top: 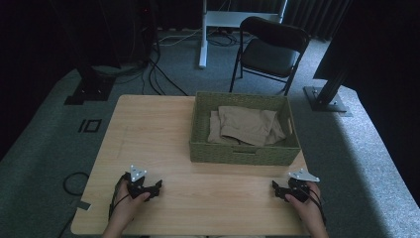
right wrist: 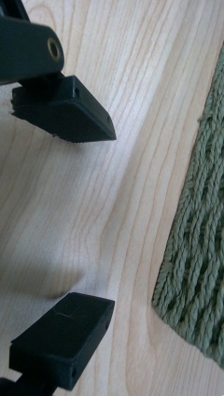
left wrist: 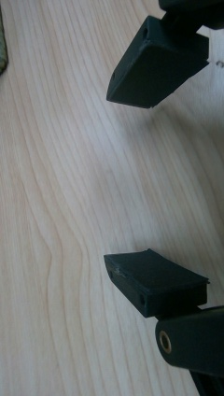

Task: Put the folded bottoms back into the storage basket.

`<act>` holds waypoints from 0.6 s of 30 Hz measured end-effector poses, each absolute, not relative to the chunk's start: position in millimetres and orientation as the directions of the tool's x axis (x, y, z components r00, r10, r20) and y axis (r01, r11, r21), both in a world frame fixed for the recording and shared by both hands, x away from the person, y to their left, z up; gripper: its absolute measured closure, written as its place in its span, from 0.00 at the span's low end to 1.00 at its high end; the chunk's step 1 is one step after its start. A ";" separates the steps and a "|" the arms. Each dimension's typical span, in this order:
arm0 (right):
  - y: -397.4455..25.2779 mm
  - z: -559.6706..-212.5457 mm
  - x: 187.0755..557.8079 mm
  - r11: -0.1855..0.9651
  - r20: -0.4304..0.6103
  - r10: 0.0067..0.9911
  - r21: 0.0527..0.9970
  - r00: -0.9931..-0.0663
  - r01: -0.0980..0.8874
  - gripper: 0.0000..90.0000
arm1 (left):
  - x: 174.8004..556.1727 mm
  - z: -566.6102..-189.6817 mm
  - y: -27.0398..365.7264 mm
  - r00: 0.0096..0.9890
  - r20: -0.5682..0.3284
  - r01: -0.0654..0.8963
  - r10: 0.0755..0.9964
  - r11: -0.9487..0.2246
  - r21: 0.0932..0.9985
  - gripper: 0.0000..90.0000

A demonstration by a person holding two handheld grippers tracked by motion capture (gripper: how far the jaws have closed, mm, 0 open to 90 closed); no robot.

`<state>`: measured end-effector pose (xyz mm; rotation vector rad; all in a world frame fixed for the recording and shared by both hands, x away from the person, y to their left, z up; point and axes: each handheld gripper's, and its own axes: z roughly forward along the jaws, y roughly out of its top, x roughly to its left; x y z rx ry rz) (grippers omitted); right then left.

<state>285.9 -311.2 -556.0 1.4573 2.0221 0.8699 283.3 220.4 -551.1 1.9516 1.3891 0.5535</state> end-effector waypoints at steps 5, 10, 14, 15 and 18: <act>-310.8 -556.1 286.4 0.218 -0.018 0.953 0.738 -0.304 0.639 0.17 | 282.9 -551.0 224.7 0.311 -0.063 0.661 0.948 -0.168 0.732 0.22; -310.9 -556.6 288.9 0.199 0.012 0.953 0.727 -0.302 0.658 0.14 | 284.3 -551.5 220.0 0.282 -0.006 0.664 0.959 -0.191 0.723 0.22; -310.7 -556.7 289.3 0.196 0.013 0.954 0.727 -0.298 0.658 0.14 | 286.5 -551.9 214.9 0.236 0.011 0.680 0.972 -0.173 0.713 0.17; -310.7 -556.7 289.3 0.196 0.013 0.954 0.727 -0.298 0.658 0.14 | 286.5 -551.9 214.9 0.236 0.011 0.680 0.972 -0.173 0.713 0.17; -310.6 -556.8 289.3 0.196 0.013 0.954 0.727 -0.298 0.658 0.14 | 286.5 -552.1 209.4 0.175 0.011 0.690 0.984 -0.130 0.712 0.16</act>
